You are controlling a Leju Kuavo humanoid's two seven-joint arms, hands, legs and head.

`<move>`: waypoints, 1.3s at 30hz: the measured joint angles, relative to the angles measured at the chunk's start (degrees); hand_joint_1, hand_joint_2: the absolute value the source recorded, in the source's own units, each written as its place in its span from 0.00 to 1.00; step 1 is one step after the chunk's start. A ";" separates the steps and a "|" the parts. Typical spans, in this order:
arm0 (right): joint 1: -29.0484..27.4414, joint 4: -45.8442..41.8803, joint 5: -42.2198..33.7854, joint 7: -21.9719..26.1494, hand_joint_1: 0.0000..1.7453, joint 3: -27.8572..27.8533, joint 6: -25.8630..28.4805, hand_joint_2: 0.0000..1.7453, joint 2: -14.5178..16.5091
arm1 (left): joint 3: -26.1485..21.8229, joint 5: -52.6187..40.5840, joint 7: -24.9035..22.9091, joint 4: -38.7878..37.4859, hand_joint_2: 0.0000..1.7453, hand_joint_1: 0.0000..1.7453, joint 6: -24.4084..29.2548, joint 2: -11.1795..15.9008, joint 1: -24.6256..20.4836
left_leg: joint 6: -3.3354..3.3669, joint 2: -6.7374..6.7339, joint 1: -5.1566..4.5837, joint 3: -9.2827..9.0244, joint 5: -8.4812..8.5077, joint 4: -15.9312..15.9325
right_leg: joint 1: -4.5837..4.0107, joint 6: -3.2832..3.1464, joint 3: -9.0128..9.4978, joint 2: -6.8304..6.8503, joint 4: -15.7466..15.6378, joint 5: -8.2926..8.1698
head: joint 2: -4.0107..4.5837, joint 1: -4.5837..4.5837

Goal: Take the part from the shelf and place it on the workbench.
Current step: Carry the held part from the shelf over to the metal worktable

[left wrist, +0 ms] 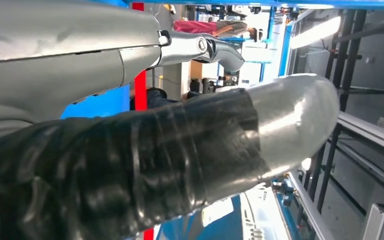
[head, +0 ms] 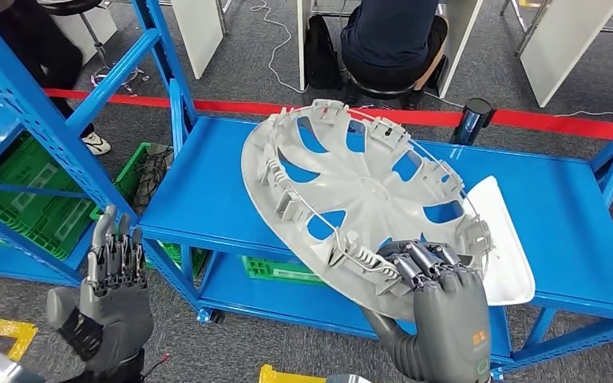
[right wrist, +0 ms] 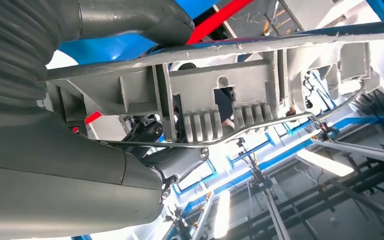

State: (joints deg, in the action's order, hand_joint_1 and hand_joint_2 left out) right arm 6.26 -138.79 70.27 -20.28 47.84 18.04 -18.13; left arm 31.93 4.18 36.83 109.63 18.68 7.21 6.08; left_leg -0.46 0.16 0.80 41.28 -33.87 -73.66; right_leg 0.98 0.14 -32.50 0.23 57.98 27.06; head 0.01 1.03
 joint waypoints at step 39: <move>-1.13 -0.47 -1.51 0.37 1.00 -1.57 -0.22 1.00 -1.66 | 1.85 0.62 1.55 0.16 0.00 0.00 0.34 0.13 -0.73 | 2.64 1.18 -1.10 -12.81 4.63 17.76 | 0.11 2.01 -2.54 -1.51 -0.67 -3.42 | 0.00 1.55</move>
State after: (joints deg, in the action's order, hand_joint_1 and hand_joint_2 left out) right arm 5.14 -139.26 68.76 -19.91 46.27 17.82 -19.79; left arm 33.78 4.80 38.38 109.80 19.02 7.34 5.35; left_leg 2.18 1.35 -0.30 28.47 -29.24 -55.90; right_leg 1.09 2.15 -35.03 -1.29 57.31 23.64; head 0.01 2.57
